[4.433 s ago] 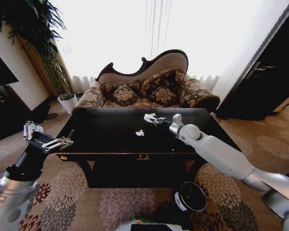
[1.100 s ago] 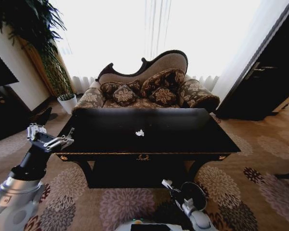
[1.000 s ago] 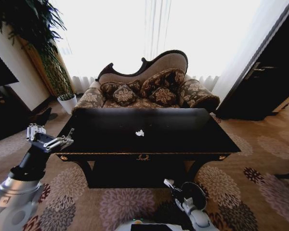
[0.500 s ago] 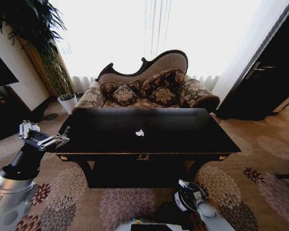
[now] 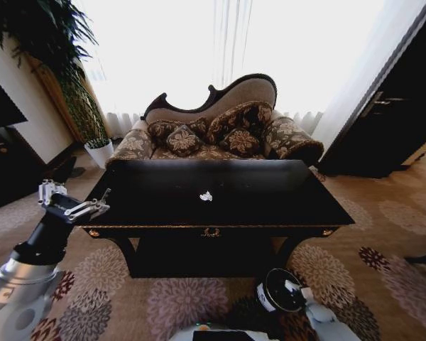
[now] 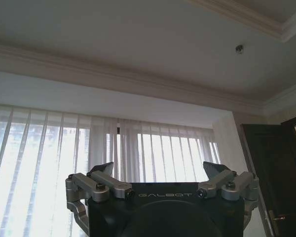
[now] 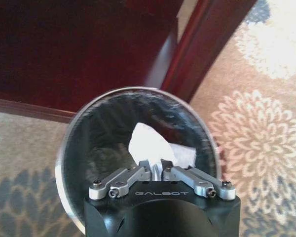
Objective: Move to the front of the table and place the trash on the table into the trash bin.
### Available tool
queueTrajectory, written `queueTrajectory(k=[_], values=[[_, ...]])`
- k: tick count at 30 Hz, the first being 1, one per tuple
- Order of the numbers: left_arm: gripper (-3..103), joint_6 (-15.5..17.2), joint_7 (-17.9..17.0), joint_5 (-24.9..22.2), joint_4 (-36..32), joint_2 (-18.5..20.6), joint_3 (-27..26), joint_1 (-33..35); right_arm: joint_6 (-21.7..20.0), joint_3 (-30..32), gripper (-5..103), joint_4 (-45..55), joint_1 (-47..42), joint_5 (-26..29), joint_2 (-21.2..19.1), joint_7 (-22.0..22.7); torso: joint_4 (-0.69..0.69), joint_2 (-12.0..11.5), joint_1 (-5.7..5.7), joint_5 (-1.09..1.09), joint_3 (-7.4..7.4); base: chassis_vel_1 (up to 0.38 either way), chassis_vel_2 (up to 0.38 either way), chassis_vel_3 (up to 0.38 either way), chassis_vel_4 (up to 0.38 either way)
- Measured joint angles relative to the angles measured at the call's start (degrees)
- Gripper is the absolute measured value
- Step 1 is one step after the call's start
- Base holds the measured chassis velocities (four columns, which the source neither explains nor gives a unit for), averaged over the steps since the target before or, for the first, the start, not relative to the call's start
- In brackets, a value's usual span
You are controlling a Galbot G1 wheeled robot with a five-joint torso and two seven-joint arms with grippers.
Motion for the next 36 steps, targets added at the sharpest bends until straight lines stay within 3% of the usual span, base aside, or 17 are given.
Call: queueTrajectory(k=[1, 5, 7, 11, 14, 16, 19, 22, 25, 29, 30, 36], values=[[100, 0.00, 0.00, 0.00, 0.00, 0.00, 0.00, 0.00, 0.00, 0.00, 9, 0.00, 0.00, 0.00, 0.00, 0.00, 0.00, 0.00, 0.00, 0.00, 0.00, 0.000, 0.000, 0.000, 0.000], [100, -0.06, 0.02, 0.00, 0.00, 0.01, -0.21, 0.25, -0.08, 0.16, 31, 0.85, -0.96, 0.01, 0.59, -0.52, 0.00, 0.00, 0.00, 0.00, 0.00, 0.000, 0.000, 0.000, 0.000], [100, -0.07, 0.02, 0.00, 0.00, -0.03, -0.20, 0.32, 0.00, 0.24, 31, 0.87, -1.09, 0.01, 0.66, -0.84, 0.00, 0.00, 0.00, -0.01, 0.00, 0.000, 0.000, 0.000, 0.000], [100, -0.08, 0.03, 0.03, 0.00, -0.15, -0.12, 0.64, 0.36, 0.43, 52, 1.93, -1.74, 0.11, 1.09, -1.54, 0.00, 0.00, 0.00, -0.01, 0.00, 0.000, 0.000, 0.000, 0.000], [100, -0.08, 0.04, -0.10, 0.00, -0.13, -0.32, 0.73, 0.51, 0.45, 58, 2.40, -1.98, 0.15, 1.36, -2.04, -0.01, 0.00, 0.00, -0.01, 0.00, 0.000, 0.000, 0.000, 0.000], [100, -0.09, 0.04, -0.49, 0.00, -0.09, -0.59, 0.66, 0.80, 0.40, 69, 2.71, -2.05, 0.09, 1.93, -2.15, 0.00, 0.00, 0.00, -0.02, 0.00, 0.000, 0.000, 0.000, 0.000], [100, -0.09, 0.04, -0.55, 0.00, -0.22, -0.62, 0.41, 0.81, 0.34, 74, 3.76, -2.50, 0.05, 2.53, -2.17, 0.00, 0.00, 0.00, 0.00, 0.00, 0.000, 0.000, 0.000, 0.000], [100, 0.07, 0.04, -0.25, 0.00, -0.65, 0.09, 0.63, 1.22, 0.49, 90, 5.39, -3.61, 0.06, 3.31, -2.52, 0.00, 0.00, 0.00, -0.02, 0.00, 0.000, 0.000, 0.000, 0.000], [100, 0.09, 0.04, 0.02, 0.00, -0.92, 0.35, 0.75, 1.69, 0.73, 98, 6.26, -4.56, -0.13, 3.78, -2.95, 0.00, 0.00, 0.00, 0.00, 0.00, 0.000, 0.000, 0.000, 0.000], [100, 0.06, 0.04, -0.17, 0.01, -0.99, -0.06, 0.98, 2.85, 1.35, 100, 8.81, -6.66, -1.28, 4.05, -4.47, -0.01, 0.00, 0.00, -0.01, 0.00, 0.000, 0.000, 0.000, 0.000], [100, -0.09, 0.04, -1.08, 0.01, -0.99, -0.93, 0.94, 4.65, 1.65, 100, 13.84, -10.16, -1.69, 4.23, -6.61, 0.00, 0.00, 0.00, -0.02, 0.00, 0.000, 0.000, 0.000, 0.000], [100, -0.14, 0.03, -0.95, 0.00, -1.74, 0.01, 0.61, 6.10, 0.49, 100, 22.81, -15.23, 2.69, 5.42, -7.20, -0.01, 0.00, -0.01, 0.00, 0.00, 0.000, 0.000, 0.000, 0.000]])
